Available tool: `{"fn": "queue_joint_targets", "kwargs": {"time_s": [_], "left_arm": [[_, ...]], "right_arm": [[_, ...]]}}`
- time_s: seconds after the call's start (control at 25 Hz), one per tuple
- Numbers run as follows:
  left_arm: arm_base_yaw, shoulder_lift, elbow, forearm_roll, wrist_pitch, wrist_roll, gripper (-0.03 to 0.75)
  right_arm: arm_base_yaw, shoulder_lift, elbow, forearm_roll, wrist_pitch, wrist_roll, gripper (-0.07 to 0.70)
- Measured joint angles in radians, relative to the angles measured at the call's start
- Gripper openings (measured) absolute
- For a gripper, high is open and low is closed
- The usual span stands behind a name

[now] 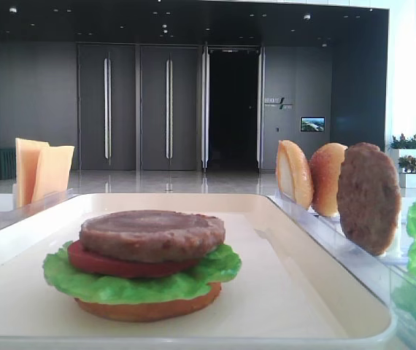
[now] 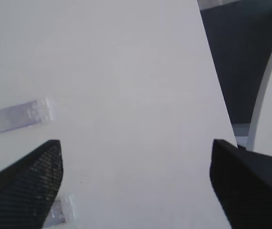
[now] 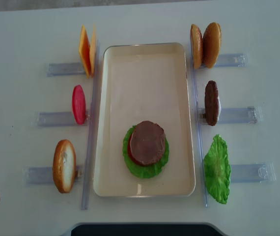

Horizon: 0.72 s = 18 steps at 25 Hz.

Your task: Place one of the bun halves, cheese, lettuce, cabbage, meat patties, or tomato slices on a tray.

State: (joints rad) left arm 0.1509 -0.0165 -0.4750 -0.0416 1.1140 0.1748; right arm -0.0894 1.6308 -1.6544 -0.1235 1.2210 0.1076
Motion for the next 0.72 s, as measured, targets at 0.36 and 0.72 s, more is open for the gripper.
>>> {"fn": "queue_joint_targets", "kwargs": {"time_s": [0.36,0.72], "left_arm": [[0.000,0.000,0.000,0.000,0.000,0.000,0.576],[0.000,0.000,0.000,0.000,0.000,0.000,0.576]], "right_arm": [[0.087,-0.314,0.068,0.023,0.001,-0.026,0.591],[0.133,-0.692,0.253,0.024,0.002,-0.032,0.591]]}}
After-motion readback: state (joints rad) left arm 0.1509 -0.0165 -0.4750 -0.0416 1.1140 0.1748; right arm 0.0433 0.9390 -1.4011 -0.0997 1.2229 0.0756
